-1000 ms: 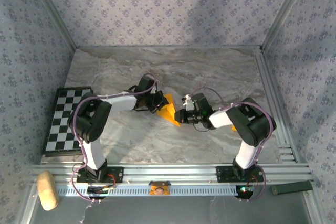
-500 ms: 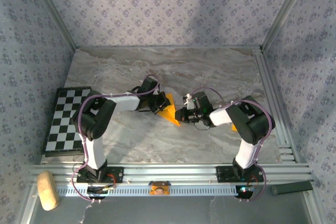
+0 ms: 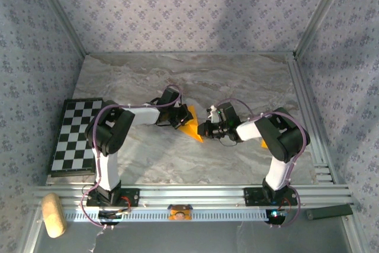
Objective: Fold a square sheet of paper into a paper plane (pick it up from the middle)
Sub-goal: Fourth fold the wing at the center of the table.
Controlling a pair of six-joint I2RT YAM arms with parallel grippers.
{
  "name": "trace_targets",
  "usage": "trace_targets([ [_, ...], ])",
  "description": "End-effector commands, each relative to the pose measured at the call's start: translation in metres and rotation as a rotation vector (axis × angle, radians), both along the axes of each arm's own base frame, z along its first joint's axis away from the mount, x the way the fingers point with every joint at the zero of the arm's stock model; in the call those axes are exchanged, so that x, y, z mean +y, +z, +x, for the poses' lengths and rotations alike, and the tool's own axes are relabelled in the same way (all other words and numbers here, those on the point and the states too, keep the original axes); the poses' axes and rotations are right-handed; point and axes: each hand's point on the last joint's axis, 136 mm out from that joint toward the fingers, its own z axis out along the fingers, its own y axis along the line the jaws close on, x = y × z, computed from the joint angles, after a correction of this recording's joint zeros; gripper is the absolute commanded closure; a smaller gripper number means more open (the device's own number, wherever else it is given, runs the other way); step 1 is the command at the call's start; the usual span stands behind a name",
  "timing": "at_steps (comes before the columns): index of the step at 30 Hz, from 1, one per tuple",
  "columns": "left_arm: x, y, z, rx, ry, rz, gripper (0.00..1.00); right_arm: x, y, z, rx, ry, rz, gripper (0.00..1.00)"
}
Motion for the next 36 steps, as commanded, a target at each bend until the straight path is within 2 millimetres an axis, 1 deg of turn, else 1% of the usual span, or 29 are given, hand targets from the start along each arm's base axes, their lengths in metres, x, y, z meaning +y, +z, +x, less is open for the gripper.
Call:
trace_targets([
  [1, -0.003, 0.0, 0.006, -0.018, 0.005, 0.012, 0.96, -0.023, -0.048, -0.018, 0.149, -0.047, -0.142, 0.96],
  [8, -0.003, -0.003, 0.007, -0.017, 0.005, 0.022, 0.96, -0.023, -0.049, -0.018, 0.163, -0.047, -0.149, 0.97],
  [25, 0.006, -0.017, 0.005, 0.007, 0.022, 0.078, 0.97, -0.024, -0.052, -0.019, 0.186, -0.046, -0.156, 0.96],
  [31, 0.007, -0.025, 0.003, 0.026, 0.022, 0.092, 0.97, -0.019, -0.042, -0.019, 0.186, -0.029, -0.128, 0.92],
  [36, 0.011, -0.029, 0.0, 0.033, 0.023, 0.106, 0.98, -0.019, -0.032, -0.021, 0.174, -0.019, -0.126, 0.88],
])
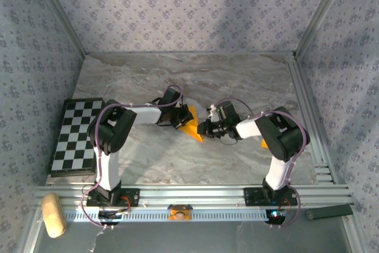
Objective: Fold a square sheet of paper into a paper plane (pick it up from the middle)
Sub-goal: Fourth fold the wing at the center of the table.
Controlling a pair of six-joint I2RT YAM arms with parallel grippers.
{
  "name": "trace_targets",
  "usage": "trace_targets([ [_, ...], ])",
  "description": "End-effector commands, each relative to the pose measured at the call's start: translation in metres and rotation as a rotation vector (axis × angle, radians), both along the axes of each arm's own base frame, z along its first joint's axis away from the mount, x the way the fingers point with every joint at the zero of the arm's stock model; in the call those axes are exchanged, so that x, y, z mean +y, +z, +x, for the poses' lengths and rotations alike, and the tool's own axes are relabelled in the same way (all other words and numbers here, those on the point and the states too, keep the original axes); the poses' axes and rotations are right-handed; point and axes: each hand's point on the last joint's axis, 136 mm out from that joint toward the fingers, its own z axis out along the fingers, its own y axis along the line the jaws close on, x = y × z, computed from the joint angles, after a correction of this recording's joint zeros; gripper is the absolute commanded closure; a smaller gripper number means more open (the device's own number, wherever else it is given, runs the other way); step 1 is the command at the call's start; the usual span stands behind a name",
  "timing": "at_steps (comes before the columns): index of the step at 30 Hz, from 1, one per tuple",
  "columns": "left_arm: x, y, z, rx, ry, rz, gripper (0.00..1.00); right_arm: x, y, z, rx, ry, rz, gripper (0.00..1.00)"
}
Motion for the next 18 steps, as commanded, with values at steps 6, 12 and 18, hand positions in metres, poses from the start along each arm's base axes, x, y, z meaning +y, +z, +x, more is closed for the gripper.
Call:
trace_targets([
  [6, 0.012, -0.025, -0.005, 0.035, 0.015, 0.084, 0.98, -0.019, -0.024, -0.023, 0.111, -0.016, -0.114, 0.87],
  [12, 0.014, -0.027, -0.006, 0.037, 0.014, 0.089, 0.98, -0.02, -0.022, -0.031, 0.127, -0.001, -0.105, 0.88],
  [18, 0.014, -0.027, -0.006, 0.036, 0.015, 0.091, 0.98, -0.025, -0.029, -0.041, 0.148, 0.011, -0.125, 0.93],
])
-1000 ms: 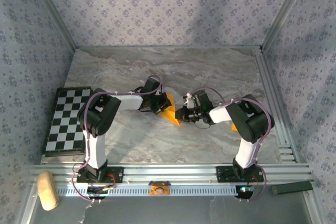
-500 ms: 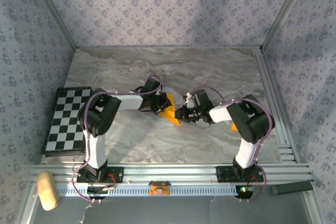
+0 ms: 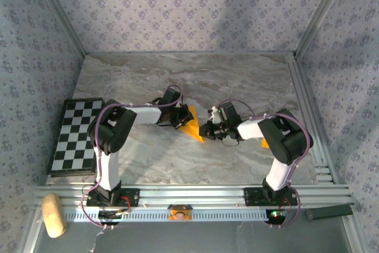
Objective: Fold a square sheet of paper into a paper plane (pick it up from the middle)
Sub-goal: Fourth fold the wing at the center of the table.
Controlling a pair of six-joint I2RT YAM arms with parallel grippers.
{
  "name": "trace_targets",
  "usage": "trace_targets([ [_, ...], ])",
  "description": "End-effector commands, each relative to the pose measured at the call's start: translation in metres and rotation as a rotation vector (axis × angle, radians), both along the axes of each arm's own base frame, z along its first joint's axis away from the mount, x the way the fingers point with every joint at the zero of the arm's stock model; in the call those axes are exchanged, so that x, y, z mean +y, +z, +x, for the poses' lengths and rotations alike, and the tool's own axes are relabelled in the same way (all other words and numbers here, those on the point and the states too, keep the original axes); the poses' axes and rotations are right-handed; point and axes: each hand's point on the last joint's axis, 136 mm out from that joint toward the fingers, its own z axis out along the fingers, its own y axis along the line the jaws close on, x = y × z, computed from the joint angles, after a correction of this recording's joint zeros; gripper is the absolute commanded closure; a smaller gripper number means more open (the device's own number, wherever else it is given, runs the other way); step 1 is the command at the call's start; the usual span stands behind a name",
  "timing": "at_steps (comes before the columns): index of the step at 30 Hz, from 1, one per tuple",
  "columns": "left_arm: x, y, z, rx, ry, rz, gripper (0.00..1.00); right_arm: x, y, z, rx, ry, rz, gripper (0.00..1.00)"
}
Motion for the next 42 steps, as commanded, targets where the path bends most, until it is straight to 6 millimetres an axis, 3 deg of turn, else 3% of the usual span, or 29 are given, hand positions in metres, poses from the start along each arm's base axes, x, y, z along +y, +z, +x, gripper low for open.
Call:
trace_targets([
  [1, 0.015, -0.028, -0.006, 0.036, 0.017, 0.091, 0.98, -0.019, -0.031, -0.035, 0.14, 0.019, -0.094, 0.93],
  [7, 0.015, -0.027, -0.005, 0.036, 0.02, 0.091, 0.98, -0.019, -0.03, -0.037, 0.161, 0.021, -0.084, 0.89],
  [13, 0.016, -0.029, -0.006, 0.039, 0.021, 0.093, 0.98, -0.02, -0.024, -0.04, 0.163, 0.039, -0.087, 0.89],
  [20, 0.017, -0.03, -0.006, 0.041, 0.027, 0.095, 0.98, -0.025, -0.032, -0.046, 0.181, 0.038, -0.105, 0.93],
  [31, 0.019, -0.032, -0.005, 0.043, 0.032, 0.094, 0.99, -0.027, -0.025, -0.05, 0.194, 0.045, -0.096, 0.89],
  [39, 0.019, -0.032, -0.005, 0.043, 0.033, 0.089, 0.98, -0.035, -0.036, -0.053, 0.177, 0.053, -0.161, 0.93],
  [42, 0.019, -0.032, -0.006, 0.044, 0.033, 0.089, 0.99, -0.035, -0.031, -0.05, 0.147, 0.051, -0.169, 0.87],
])
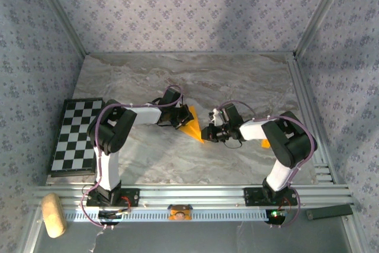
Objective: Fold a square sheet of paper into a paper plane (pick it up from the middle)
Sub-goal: Fourth fold the wing at the center of the table.
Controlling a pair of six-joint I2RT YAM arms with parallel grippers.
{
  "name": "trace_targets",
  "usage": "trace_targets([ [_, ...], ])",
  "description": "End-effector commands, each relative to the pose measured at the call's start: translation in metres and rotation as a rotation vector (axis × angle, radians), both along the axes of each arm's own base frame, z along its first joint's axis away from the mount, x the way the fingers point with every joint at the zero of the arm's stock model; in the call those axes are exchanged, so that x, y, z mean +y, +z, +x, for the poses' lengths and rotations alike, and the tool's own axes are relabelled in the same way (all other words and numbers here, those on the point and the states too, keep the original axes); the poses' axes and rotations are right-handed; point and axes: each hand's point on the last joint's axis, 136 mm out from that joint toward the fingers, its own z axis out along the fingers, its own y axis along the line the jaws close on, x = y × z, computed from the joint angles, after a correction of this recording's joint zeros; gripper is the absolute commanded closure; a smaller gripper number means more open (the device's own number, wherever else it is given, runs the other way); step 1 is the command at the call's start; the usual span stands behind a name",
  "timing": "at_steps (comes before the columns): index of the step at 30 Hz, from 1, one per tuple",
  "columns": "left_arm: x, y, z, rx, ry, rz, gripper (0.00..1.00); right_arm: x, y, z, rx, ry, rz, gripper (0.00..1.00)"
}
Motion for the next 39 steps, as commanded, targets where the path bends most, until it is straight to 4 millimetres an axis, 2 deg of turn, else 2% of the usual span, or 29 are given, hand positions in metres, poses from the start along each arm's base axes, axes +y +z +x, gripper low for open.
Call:
trace_targets([
  [1, 0.019, -0.032, -0.005, 0.044, 0.033, 0.091, 0.99, -0.024, -0.028, -0.033, 0.116, 0.009, -0.14, 0.87],
  [8, 0.018, -0.031, -0.005, 0.044, 0.031, 0.087, 0.99, -0.021, -0.015, -0.024, 0.033, 0.042, -0.186, 0.83],
  [15, 0.017, -0.031, -0.005, 0.046, 0.029, 0.082, 0.99, -0.026, -0.023, -0.02, 0.028, 0.037, -0.269, 0.83],
  [22, 0.017, -0.032, -0.006, 0.046, 0.027, 0.083, 0.99, -0.026, -0.028, -0.025, 0.046, 0.03, -0.259, 0.92],
  [26, 0.017, -0.032, -0.005, 0.048, 0.03, 0.082, 0.98, -0.027, -0.027, -0.025, 0.05, 0.023, -0.249, 0.92],
  [33, 0.018, -0.032, -0.005, 0.047, 0.031, 0.083, 0.99, -0.025, -0.017, -0.019, 0.031, 0.009, -0.222, 0.93],
  [39, 0.019, -0.033, -0.006, 0.047, 0.03, 0.087, 0.99, -0.022, 0.013, -0.008, -0.037, -0.029, -0.156, 0.84],
])
